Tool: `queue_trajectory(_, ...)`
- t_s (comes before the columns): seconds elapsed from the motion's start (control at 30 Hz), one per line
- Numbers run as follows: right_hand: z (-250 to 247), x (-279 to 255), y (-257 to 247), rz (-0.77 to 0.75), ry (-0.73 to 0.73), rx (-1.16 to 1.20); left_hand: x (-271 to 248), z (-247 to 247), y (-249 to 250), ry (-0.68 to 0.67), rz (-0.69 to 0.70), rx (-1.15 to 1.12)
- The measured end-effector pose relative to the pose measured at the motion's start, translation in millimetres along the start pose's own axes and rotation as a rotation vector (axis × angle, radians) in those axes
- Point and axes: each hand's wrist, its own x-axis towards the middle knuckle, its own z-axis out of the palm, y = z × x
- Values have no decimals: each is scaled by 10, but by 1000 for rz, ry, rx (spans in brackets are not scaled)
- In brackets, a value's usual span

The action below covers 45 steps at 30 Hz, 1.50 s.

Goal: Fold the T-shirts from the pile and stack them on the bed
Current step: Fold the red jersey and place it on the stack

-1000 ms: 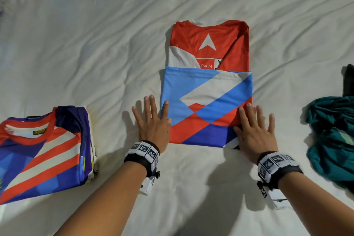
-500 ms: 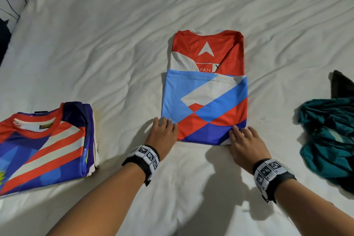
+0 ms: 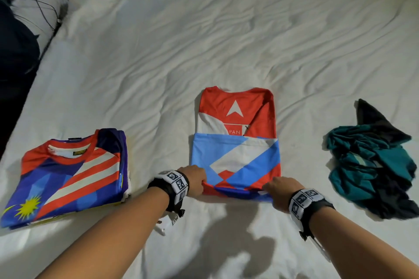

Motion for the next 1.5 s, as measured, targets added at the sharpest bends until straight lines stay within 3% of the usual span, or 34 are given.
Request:
queue_trajectory(0.07, -91, -104, 1, 13, -33, 21, -90, -130, 17, -121, 23, 4)
queue_trajectory(0.13, -252, -104, 53, 44, -11, 30, -83, -338, 7, -127, 21, -17)
queue_trajectory(0.3, -753, 159, 330, 169, 171, 116, 149, -932, -277, 80, -62, -189)
queue_trajectory(0.4, -921, 431, 538, 268, 321, 282, 370, -1149, -478, 256, -118, -249)
queue_trajectory(0.67, -1031, 1302, 996, 444, 640, 769, 1141, -1327, -716, 668, -273, -621)
queue_trajectory(0.87, -1129, 1785, 1184, 539, 731, 970, 1619, -1435, -855, 833, -322, -809)
queue_trajectory(1.07, -1170, 1980, 1215, 598, 807, 914, 1710, -1565, -822, 827, -362, -792)
queue_trajectory(1.13, -1142, 1944, 1087, 630, 890, 796, 1630, -1547, -667, 800, -416, -567)
queue_trajectory(1.2, -1074, 1870, 828, 536, 969, 690, 1525, -1392, -360, 857, -340, -307)
queue_trajectory(1.27, -922, 1850, 498, 339, 904, 520, 1506, -1129, 8, 880, -172, -150)
queue_trajectory(1.33, -732, 1904, 249, 192, 760, 368, 1623, -853, 230, 785, -77, -61)
queue_trajectory(1.4, -590, 1999, 200, 161, 687, 300, 1752, -711, 247, 731, -78, -48)
queue_trajectory(1.5, -483, 2059, 342, 181, 649, 274, 1826, -626, 136, 761, -108, -99)
